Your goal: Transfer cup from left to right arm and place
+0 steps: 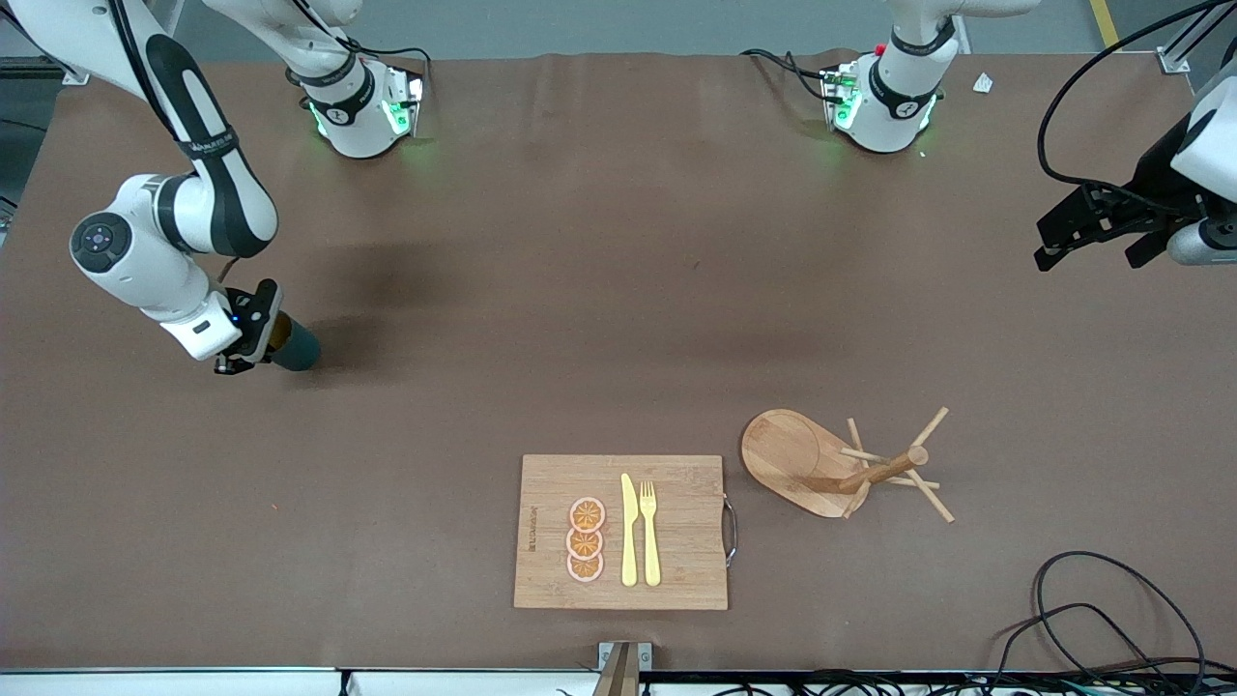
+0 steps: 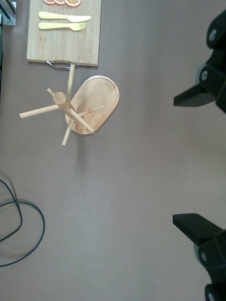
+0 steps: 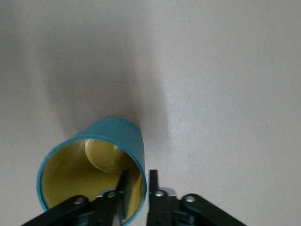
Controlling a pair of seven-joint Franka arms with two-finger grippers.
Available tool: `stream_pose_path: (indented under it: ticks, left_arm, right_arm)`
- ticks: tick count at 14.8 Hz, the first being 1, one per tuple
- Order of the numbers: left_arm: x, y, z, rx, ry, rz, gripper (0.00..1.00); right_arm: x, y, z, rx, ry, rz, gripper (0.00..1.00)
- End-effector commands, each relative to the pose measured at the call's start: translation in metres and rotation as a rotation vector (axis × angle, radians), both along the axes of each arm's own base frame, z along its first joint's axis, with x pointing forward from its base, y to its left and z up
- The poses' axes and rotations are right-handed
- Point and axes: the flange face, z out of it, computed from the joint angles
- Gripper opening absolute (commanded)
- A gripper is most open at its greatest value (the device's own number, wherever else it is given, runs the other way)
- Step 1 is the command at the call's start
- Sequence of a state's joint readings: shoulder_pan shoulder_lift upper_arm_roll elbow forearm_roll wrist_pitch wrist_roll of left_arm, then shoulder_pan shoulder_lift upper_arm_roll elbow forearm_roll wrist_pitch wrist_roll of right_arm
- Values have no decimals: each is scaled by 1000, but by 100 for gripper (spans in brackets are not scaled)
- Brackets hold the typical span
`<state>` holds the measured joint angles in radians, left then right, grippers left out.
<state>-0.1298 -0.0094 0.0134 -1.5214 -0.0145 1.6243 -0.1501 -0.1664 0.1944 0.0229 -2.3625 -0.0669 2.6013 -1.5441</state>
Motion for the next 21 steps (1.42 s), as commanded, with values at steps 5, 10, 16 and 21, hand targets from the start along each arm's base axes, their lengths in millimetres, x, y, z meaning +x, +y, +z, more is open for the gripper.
stream_pose_path:
  ticks: [5, 10, 16, 21]
  left_arm:
    - [2, -2, 2, -20, -8, 11, 100]
    - [2, -3, 1, -20, -6, 11, 100]
    - [2, -3, 2, -20, -8, 11, 100]
    - [2, -2, 2, -19, -10, 12, 100]
  right_arm:
    - [2, -21, 15, -11, -10, -16, 100]
    - [44, -30, 124, 21, 67, -99, 100]
    - [53, -39, 197, 84, 11, -377, 100]
    - [14, -22, 264, 142, 48, -855, 100]
